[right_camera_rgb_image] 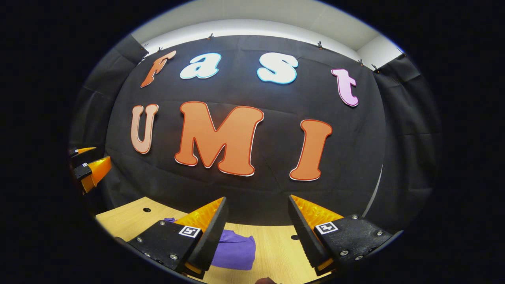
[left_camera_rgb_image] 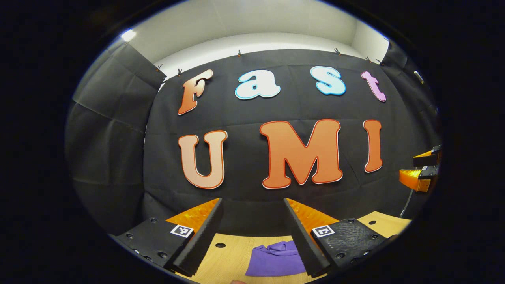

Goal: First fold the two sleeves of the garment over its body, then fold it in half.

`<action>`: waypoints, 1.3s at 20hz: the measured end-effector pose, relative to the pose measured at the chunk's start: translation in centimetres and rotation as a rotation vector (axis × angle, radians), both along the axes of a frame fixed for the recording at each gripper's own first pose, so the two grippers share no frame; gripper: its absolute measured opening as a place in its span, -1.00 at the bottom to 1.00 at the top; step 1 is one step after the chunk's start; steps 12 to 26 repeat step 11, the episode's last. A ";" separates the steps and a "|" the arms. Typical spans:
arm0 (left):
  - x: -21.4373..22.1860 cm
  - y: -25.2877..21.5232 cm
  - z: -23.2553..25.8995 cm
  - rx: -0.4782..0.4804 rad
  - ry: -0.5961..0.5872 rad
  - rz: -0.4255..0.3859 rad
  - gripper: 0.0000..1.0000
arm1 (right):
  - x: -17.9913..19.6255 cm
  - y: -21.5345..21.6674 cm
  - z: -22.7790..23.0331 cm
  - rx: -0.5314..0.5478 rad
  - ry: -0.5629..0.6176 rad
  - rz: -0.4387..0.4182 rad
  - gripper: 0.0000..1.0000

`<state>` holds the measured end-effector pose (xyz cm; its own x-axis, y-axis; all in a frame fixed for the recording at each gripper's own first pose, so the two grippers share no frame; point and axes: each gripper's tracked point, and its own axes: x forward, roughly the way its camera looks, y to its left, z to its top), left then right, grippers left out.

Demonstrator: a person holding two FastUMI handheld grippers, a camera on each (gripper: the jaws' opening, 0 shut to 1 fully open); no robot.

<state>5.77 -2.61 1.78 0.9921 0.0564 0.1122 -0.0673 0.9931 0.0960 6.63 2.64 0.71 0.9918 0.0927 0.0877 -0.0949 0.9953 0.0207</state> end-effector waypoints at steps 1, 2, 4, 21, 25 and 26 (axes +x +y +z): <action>-0.2 -0.3 0.0 0.002 -0.002 -0.006 0.87 | -0.2 0.1 0.0 -0.002 -0.001 0.006 0.80; -0.2 -0.7 -0.2 0.006 -0.002 -0.011 0.87 | -0.3 -0.1 -0.3 -0.006 -0.004 0.007 0.80; -0.2 -1.7 -0.5 -0.006 -0.006 -0.041 0.87 | -0.3 0.2 -0.8 -0.013 0.000 0.022 0.80; -1.0 -3.2 -0.6 0.017 -0.018 -0.037 0.86 | -0.4 1.1 -1.5 -0.013 -0.006 0.093 0.80; -1.0 -3.2 -0.6 0.017 -0.018 -0.037 0.86 | -0.4 1.1 -1.5 -0.013 -0.006 0.093 0.80; -1.0 -3.2 -0.6 0.017 -0.018 -0.037 0.86 | -0.4 1.1 -1.5 -0.013 -0.006 0.093 0.80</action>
